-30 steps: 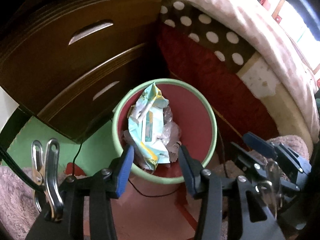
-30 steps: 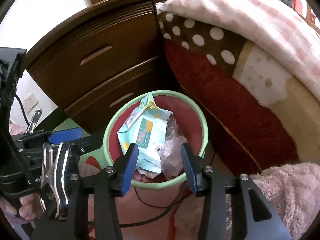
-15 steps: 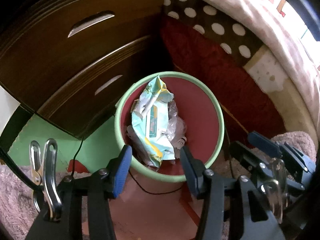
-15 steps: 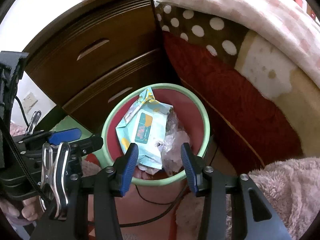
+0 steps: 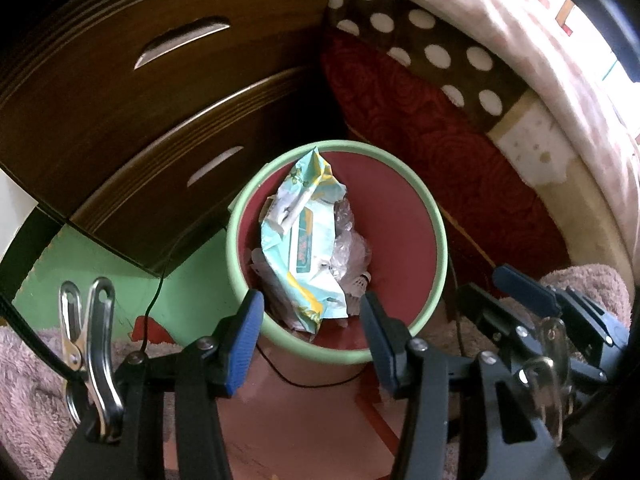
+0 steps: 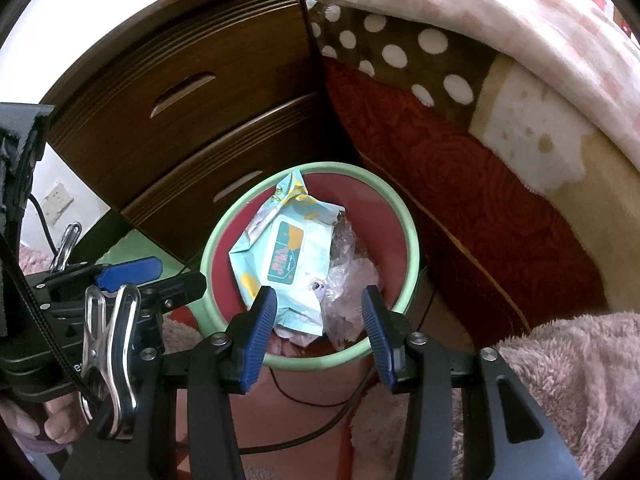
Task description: Collect trash
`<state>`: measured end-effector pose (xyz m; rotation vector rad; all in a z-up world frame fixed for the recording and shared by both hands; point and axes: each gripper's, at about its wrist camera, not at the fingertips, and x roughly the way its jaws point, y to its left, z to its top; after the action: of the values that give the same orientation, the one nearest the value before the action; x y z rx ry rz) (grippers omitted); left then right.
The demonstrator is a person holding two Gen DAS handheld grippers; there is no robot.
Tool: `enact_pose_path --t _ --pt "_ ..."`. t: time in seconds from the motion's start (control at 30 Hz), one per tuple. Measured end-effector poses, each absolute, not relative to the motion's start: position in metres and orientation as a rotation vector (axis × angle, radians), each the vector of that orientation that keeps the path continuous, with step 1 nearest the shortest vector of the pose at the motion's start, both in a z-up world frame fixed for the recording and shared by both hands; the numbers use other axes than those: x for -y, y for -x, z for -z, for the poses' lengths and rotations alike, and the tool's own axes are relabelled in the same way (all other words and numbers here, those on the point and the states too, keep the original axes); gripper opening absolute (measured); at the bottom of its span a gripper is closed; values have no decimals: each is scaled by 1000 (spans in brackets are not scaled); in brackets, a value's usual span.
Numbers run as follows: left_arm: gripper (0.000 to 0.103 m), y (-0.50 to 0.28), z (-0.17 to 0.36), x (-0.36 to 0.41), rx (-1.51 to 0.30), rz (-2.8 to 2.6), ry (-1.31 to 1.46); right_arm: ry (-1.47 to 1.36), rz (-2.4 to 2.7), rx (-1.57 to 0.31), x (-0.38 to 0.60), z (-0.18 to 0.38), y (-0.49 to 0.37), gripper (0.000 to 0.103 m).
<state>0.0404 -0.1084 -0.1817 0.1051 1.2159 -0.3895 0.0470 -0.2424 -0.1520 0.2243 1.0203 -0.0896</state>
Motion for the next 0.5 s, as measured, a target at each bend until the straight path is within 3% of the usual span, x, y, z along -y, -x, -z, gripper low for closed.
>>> enact_pose_path --t 0.5 --pt "53 -41 187 107 -1235 384 -99 -234 92 -1027 244 153 -47 45"
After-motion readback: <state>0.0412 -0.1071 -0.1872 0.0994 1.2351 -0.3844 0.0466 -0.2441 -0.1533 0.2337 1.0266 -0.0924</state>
